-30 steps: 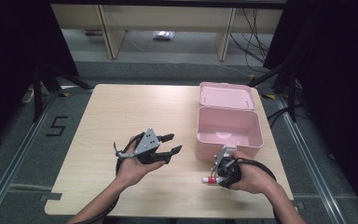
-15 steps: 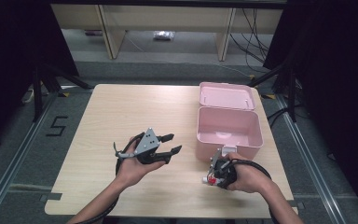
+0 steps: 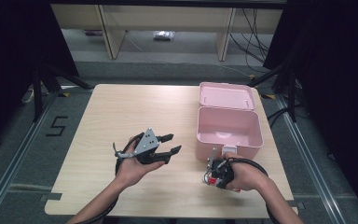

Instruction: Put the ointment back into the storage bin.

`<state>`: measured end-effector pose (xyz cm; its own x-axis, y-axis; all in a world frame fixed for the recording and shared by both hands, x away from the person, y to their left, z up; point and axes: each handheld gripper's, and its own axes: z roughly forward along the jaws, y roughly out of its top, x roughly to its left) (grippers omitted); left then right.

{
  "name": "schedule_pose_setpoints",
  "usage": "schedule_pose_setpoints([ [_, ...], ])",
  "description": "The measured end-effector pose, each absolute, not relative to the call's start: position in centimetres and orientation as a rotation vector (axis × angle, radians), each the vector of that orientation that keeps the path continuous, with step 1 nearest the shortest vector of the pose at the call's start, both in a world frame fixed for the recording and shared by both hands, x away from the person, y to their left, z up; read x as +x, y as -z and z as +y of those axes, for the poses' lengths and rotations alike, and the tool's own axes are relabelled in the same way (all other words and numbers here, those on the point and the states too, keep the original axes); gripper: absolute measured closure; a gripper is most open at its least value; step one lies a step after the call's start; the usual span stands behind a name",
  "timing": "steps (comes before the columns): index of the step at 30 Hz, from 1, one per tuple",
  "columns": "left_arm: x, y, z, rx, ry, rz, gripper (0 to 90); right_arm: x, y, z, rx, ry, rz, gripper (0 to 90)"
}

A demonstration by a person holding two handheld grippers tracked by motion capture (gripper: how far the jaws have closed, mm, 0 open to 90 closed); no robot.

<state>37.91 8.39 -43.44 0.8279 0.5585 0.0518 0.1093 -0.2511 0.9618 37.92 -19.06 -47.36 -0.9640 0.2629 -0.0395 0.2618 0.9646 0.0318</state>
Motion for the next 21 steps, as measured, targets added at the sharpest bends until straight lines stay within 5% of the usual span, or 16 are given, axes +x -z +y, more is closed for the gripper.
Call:
schedule_pose_setpoints([
  [21, 37.85, 43.9, 8.65, 1.8, -0.46, 0.516, 48.7, 38.33, 47.1, -18.75, 0.44, -0.015, 3.104, 72.3],
])
